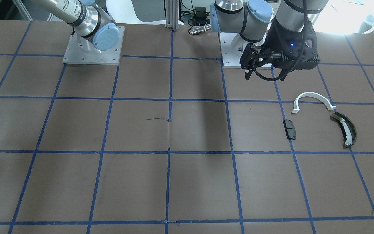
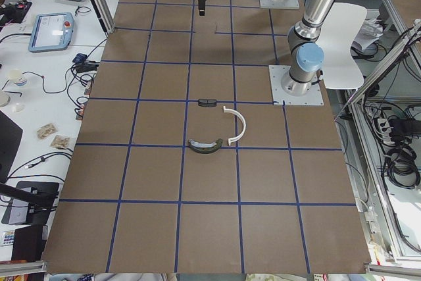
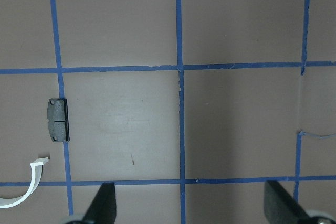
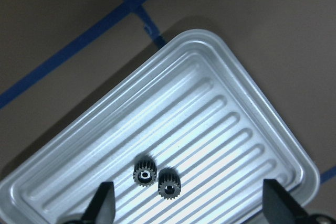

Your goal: Place bearing gear from tray to pile

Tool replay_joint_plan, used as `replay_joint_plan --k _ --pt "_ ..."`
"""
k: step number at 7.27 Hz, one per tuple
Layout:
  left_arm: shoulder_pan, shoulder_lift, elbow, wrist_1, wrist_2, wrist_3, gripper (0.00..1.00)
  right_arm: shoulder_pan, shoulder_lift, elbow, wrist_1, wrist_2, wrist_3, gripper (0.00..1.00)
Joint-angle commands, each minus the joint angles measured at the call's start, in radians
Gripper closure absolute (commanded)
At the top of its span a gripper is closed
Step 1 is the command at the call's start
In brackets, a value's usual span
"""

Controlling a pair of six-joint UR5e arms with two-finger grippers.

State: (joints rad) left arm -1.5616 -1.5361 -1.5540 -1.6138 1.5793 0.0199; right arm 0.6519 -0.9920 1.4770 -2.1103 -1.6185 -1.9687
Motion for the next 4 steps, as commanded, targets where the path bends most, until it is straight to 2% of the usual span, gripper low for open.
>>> replay_joint_plan --k 1,2,4 --pt "0.0 -0.001 0.005 -0.002 0.002 0.0 0.0 -0.038 0.05 0.006 0.001 0.023 -0.297 0.0" --pt "0.0 -0.001 0.005 -0.002 0.002 0.0 0.0 -0.038 0.055 0.015 0.006 0.025 -0.374 0.01" --pt "0.0 -0.001 0.002 -0.002 0.002 0.0 0.0 -0.041 0.065 0.035 0.004 0.032 -0.397 0.05"
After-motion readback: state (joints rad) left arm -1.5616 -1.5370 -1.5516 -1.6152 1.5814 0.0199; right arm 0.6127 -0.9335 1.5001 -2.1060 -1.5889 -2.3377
